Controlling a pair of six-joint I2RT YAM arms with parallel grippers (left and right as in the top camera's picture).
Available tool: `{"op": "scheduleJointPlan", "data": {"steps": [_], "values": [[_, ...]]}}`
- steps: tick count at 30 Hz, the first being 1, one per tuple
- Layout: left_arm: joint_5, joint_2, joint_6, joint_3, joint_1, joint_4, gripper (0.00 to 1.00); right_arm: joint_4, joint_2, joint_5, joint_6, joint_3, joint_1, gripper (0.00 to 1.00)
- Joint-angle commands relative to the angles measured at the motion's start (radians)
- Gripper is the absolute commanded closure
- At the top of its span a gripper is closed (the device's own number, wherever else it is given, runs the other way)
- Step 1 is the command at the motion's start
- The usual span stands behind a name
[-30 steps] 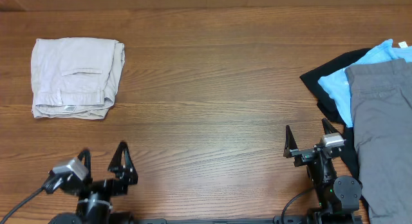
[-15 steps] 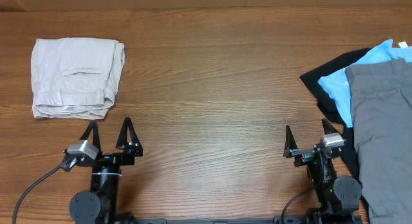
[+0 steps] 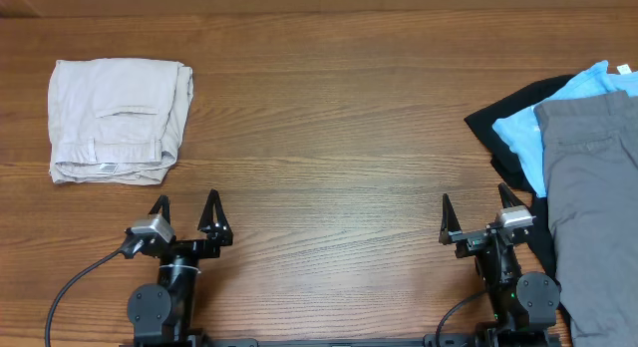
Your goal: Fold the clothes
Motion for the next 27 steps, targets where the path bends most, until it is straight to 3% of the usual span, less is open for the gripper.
{"op": "scheduleJointPlan", "data": {"steps": [1, 10, 27], "values": [[-0.018, -0.014, 0.133, -0.012, -0.008, 0.002, 0.00, 0.004, -0.011, 0.001, 0.003, -0.011, -0.004, 0.00], [-0.021, -0.014, 0.394, -0.013, -0.048, -0.066, 0.00, 0.004, -0.011, 0.001, 0.003, -0.011, -0.004, 0.00], [-0.021, -0.014, 0.412, -0.013, -0.051, -0.088, 0.00, 0.004, -0.011, 0.001, 0.003, -0.011, -0.004, 0.00]]}}
